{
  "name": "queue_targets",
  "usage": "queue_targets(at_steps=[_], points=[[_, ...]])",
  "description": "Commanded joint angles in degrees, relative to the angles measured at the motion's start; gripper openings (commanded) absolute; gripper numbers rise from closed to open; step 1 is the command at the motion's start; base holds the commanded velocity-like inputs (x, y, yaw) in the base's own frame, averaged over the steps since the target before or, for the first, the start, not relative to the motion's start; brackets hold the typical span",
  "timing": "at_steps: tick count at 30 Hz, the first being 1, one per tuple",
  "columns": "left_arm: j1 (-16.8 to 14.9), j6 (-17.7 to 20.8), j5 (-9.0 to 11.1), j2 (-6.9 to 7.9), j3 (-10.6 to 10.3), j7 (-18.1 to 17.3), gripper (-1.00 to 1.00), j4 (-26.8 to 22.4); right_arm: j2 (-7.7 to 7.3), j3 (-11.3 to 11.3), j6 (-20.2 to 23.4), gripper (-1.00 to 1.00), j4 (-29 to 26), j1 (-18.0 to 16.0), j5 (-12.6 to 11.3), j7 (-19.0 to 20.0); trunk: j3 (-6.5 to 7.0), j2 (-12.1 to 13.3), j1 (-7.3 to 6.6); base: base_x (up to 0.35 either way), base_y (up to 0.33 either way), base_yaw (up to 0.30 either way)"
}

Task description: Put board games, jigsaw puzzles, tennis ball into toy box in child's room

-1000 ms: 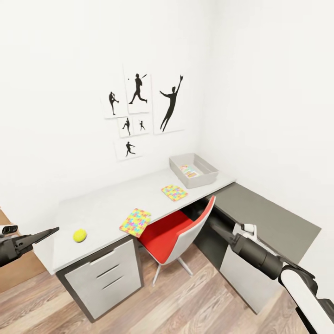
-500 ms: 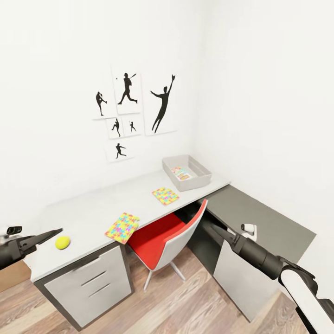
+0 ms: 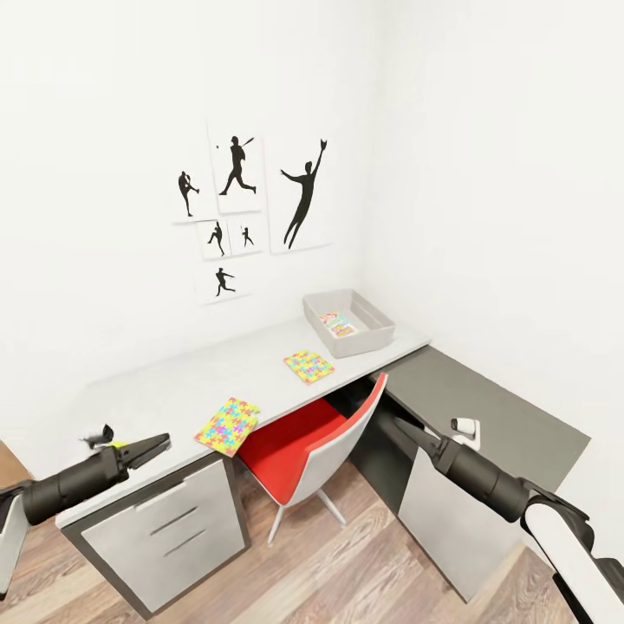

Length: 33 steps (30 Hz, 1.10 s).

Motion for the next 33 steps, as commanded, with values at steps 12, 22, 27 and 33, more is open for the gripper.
queue_targets(at_steps=[12,22,27,33], points=[[-0.4,3.0,0.5,-2.76,-0.1,6.1,1.0,9.0,-0.05,-0.3,0.5,1.0,-0.2,-0.1,-0.7,-0.3,-0.13,-0.1,0.04,0.0,0.0,0.0],[-0.6,2.6,0.6,-6.38,-0.2,15.0,1.0,15.8,0.57,-0.9,0.5,1.0,-0.3,-0.1,-1.2,-0.3,-0.49,-0.9,0.47,0.0,0.0,0.0],[-0.6,2.5,0.6,-7.3,-0.2,17.3,1.0,16.4,0.79,-1.7,0.5,1.0,0.0,-0.1,-1.2,-0.4,-1.38,-2.9,1.57,0.0,0.0,0.0],[-0.6,1.7,0.6,-7.62,-0.2,17.8,1.0,16.8,0.83,-2.4,0.5,1.0,0.2,-0.1,-1.1,-0.4,-2.46,-5.3,2.89,0.0,0.0,0.0]])
